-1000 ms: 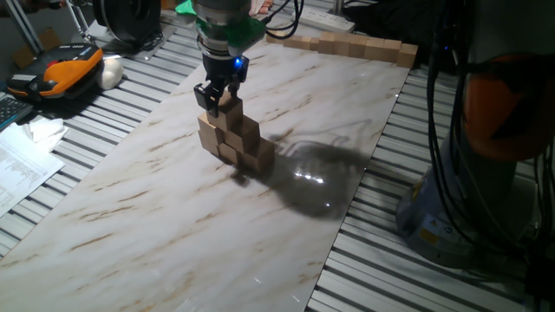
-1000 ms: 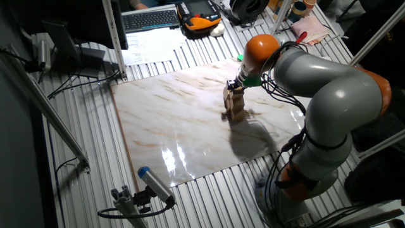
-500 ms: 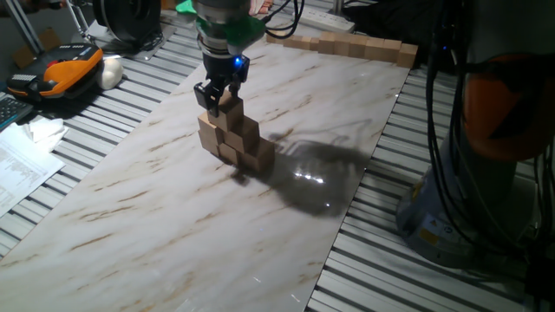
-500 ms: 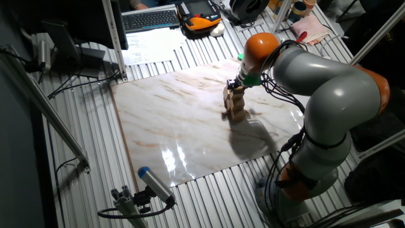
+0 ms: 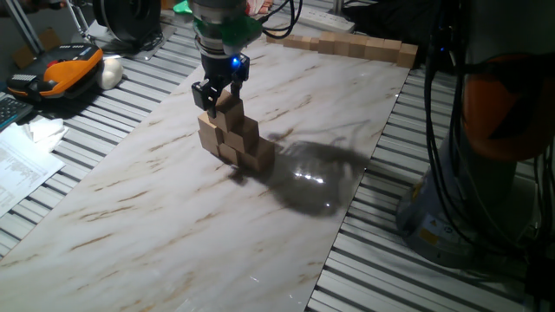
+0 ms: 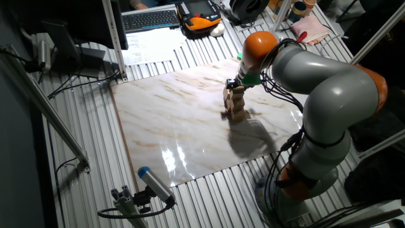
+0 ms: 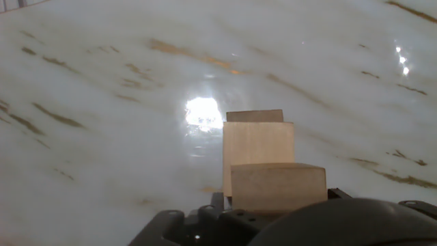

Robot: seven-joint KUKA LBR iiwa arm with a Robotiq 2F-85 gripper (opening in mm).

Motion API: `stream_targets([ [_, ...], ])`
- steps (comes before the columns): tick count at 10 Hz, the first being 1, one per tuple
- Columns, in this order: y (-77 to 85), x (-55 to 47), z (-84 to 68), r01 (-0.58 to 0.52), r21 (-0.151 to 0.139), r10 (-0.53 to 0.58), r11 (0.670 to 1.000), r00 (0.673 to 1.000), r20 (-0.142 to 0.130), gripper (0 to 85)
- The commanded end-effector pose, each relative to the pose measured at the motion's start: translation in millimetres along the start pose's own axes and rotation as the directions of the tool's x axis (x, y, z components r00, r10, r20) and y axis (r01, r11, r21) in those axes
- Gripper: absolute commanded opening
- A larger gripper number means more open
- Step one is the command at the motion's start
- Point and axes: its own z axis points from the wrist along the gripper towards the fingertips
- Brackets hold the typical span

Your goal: Stack the blocks into a pyramid shape

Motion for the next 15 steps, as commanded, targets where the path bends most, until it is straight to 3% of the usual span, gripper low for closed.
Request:
stream_targets([
  [1,-0.7,-1.0,-2.1,0.0,0.0,0.0,1.0,1.0,0.0,68.0],
  [4,-3.9,-6.5,-12.2,-0.002,0.009,0.002,1.0,1.0,-0.003,68.0],
  [7,-0.6,-18.9,-47.2,-0.016,0.018,0.017,1.0,0.999,-0.042,68.0],
  [8,2.4,-24.5,-59.0,-0.014,0.01,0.014,1.0,0.998,-0.055,51.0],
  [9,6.2,-31.7,-70.4,0.008,-0.035,-0.01,0.999,0.997,-0.074,51.0],
  [10,10.7,-37.1,-79.0,0.015,-0.061,-0.021,0.998,0.995,-0.101,34.0],
  [11,15.8,-39.3,-85.9,0.021,-0.059,-0.027,0.998,0.993,-0.111,17.0],
  [12,20.4,-40.7,-91.2,0.021,-0.07,-0.03,0.997,0.992,-0.126,17.0],
  [13,26.1,-40.7,-94.7,0.033,-0.084,-0.045,0.996,0.988,-0.145,0.0],
  [14,29.4,-39.7,-96.6,0.042,-0.084,-0.055,0.996,0.987,-0.15,0.0],
  [15,31.1,-39.0,-98.2,0.064,-0.047,-0.07,0.997,0.988,-0.138,0.0],
])
